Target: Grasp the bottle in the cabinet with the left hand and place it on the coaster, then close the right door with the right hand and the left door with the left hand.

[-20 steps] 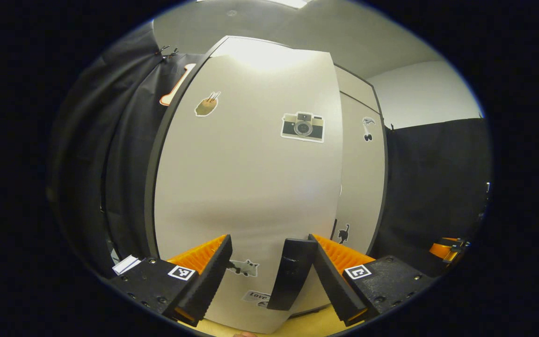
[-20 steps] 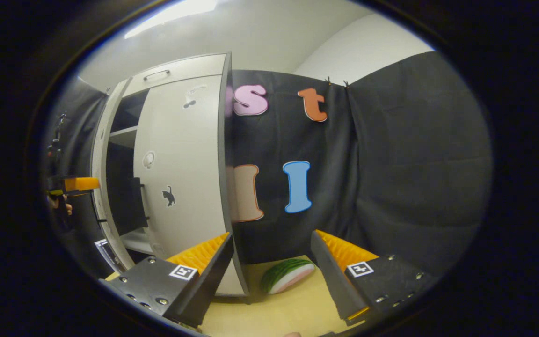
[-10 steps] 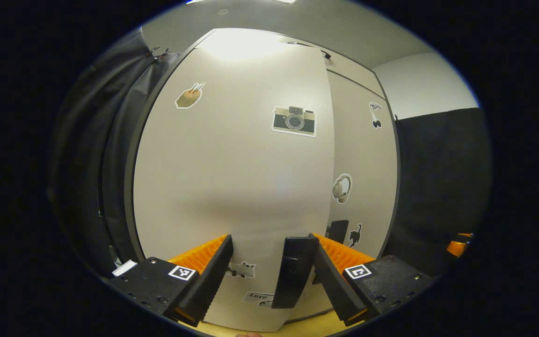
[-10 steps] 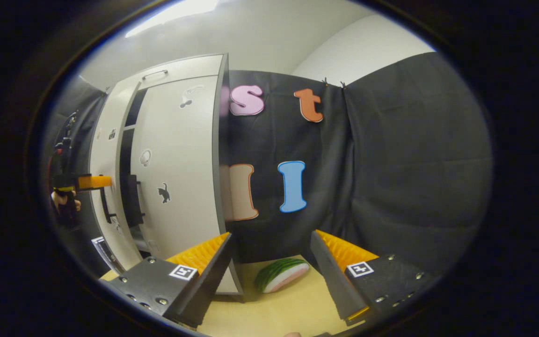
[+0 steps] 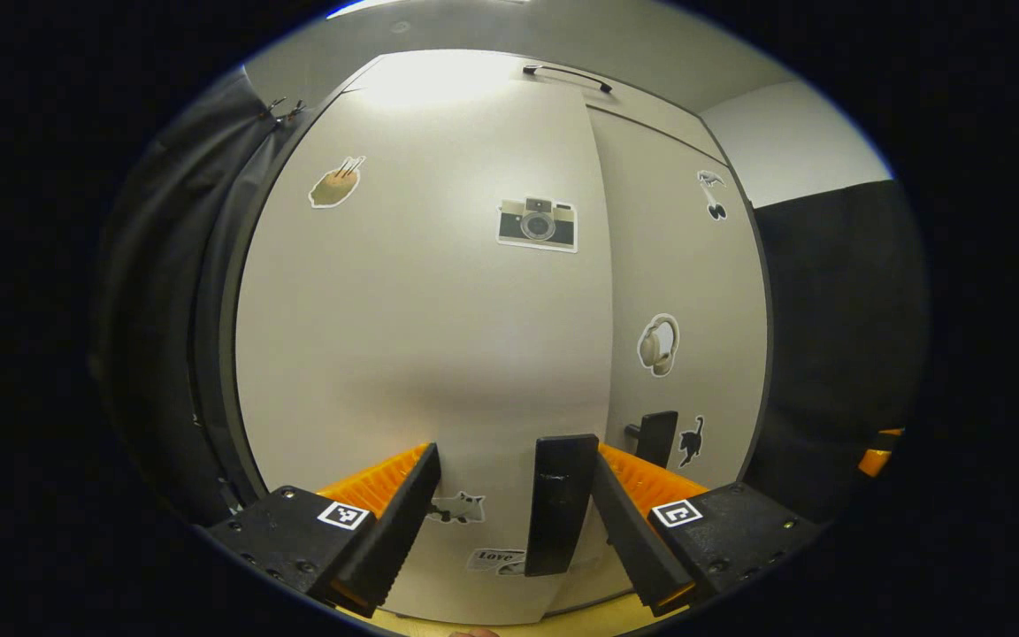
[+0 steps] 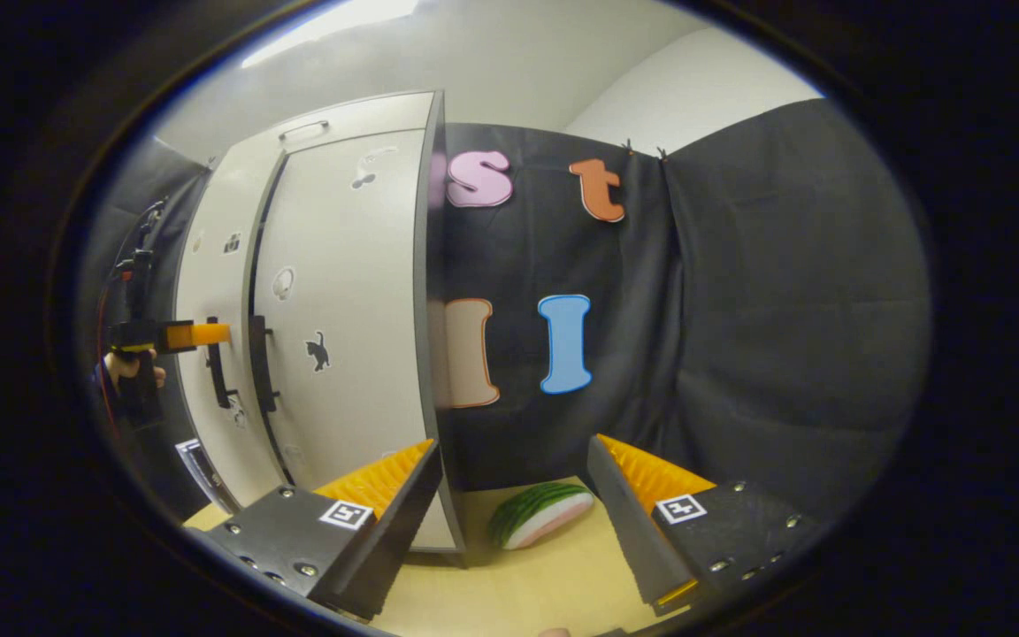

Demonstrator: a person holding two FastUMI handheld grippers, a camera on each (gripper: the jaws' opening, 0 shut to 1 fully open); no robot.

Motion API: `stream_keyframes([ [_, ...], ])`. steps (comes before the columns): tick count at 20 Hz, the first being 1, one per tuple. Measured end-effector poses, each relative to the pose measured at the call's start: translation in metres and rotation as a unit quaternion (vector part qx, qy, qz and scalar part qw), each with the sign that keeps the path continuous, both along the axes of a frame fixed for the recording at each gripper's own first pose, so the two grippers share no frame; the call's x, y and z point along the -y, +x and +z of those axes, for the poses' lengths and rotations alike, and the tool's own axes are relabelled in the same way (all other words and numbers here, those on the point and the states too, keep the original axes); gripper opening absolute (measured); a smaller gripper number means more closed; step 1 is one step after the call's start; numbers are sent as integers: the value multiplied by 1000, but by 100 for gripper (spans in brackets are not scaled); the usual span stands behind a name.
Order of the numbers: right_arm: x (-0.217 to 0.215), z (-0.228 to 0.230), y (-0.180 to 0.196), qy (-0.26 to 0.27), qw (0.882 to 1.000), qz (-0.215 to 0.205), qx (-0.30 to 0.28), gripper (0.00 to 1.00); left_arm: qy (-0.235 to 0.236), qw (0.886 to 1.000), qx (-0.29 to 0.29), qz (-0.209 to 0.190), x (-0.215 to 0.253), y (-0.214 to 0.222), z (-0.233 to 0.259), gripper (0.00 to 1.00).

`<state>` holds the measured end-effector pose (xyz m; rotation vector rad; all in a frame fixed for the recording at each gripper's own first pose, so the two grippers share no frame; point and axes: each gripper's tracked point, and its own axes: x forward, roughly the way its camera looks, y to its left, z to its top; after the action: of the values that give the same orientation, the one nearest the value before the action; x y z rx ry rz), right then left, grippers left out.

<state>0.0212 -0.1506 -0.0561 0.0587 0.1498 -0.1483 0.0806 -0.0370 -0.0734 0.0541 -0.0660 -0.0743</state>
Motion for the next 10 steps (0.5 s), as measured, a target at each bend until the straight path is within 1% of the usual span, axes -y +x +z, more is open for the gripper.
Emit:
stream_keyframes([
  [10, -10, 11, -2, -14, 1000, 18, 10, 100, -14, 1000, -11, 3, 1, 14, -7, 98],
])
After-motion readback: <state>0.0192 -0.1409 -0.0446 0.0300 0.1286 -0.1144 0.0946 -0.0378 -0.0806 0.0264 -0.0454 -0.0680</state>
